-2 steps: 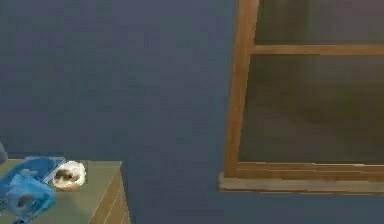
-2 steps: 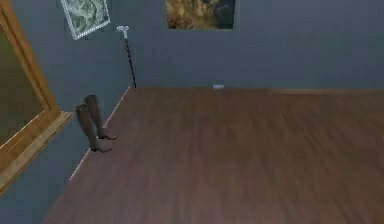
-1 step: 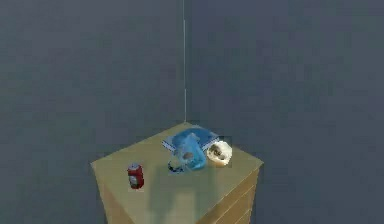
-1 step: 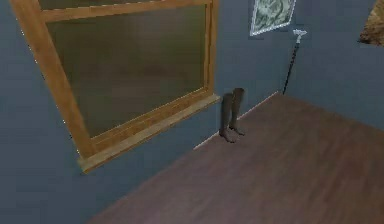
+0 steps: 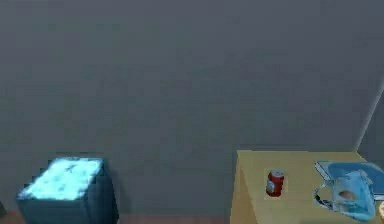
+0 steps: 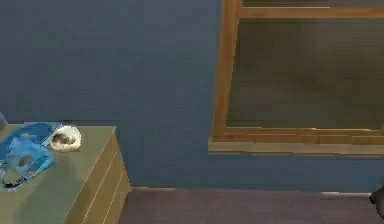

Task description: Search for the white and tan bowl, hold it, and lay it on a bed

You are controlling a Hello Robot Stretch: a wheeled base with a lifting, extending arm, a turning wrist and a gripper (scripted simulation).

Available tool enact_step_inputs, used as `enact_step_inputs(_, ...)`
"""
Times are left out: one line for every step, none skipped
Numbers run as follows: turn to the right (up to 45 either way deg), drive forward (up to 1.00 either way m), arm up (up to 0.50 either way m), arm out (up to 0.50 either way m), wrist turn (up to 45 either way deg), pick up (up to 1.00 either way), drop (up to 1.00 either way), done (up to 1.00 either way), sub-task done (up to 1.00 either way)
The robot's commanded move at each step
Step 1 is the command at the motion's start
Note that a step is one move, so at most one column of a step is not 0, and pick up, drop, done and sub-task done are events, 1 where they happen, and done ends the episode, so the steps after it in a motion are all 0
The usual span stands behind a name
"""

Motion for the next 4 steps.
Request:
enact_step_inputs(-30.0,0.0,0.0,0.0,0.0,0.0,0.0,0.0,0.0)
enact_step_inputs(45.0,0.0,0.0,0.0,0.0,0.0,0.0,0.0,0.0)
enact_step_inputs(45.0,0.0,0.0,0.0,0.0,0.0,0.0,0.0,0.0)
enact_step_inputs(36.0,0.0,0.0,0.0,0.0,0.0,0.0,0.0,0.0)
